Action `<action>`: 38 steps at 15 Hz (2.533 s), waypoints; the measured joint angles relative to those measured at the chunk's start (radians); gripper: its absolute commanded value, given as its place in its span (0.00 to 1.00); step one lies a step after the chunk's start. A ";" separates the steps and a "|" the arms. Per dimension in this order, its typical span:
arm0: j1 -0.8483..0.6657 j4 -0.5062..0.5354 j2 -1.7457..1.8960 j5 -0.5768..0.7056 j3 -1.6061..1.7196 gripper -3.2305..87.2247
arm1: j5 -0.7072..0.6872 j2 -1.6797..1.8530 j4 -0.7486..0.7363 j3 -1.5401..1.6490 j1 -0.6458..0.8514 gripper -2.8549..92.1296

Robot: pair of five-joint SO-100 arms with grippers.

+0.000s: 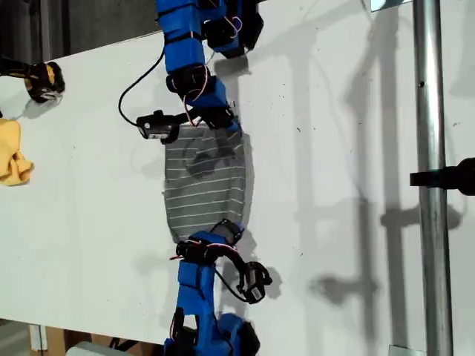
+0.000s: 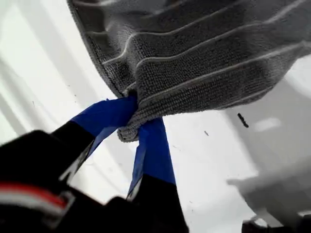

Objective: Grasp corners of a towel and fold twice.

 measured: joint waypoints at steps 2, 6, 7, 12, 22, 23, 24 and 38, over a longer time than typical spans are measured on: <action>-0.094 -0.018 0.000 0.035 0.029 0.02 | -0.061 0.048 -0.041 0.049 0.118 0.03; -0.311 -0.049 0.000 0.155 0.031 0.02 | -0.258 0.015 -0.152 0.049 0.356 0.03; -0.360 -0.052 0.000 0.190 0.031 0.02 | -0.307 -0.015 -0.176 0.037 0.405 0.03; -0.568 -0.071 -0.003 0.324 -0.061 0.02 | -0.494 -0.207 -0.258 -0.133 0.600 0.03; -0.802 -0.060 -0.052 0.383 -0.241 0.02 | -0.675 -0.552 -0.249 -0.667 0.887 0.03; -0.816 -0.066 -0.061 0.383 -0.264 0.02 | -0.675 -0.552 -0.249 -0.684 0.904 0.03; -0.825 -0.067 -0.063 0.383 -0.279 0.02 | -0.680 -0.552 -0.249 -0.689 0.914 0.03; -0.891 -0.077 -0.071 0.434 -0.362 0.02 | -0.727 -0.566 -0.287 -0.730 0.945 0.03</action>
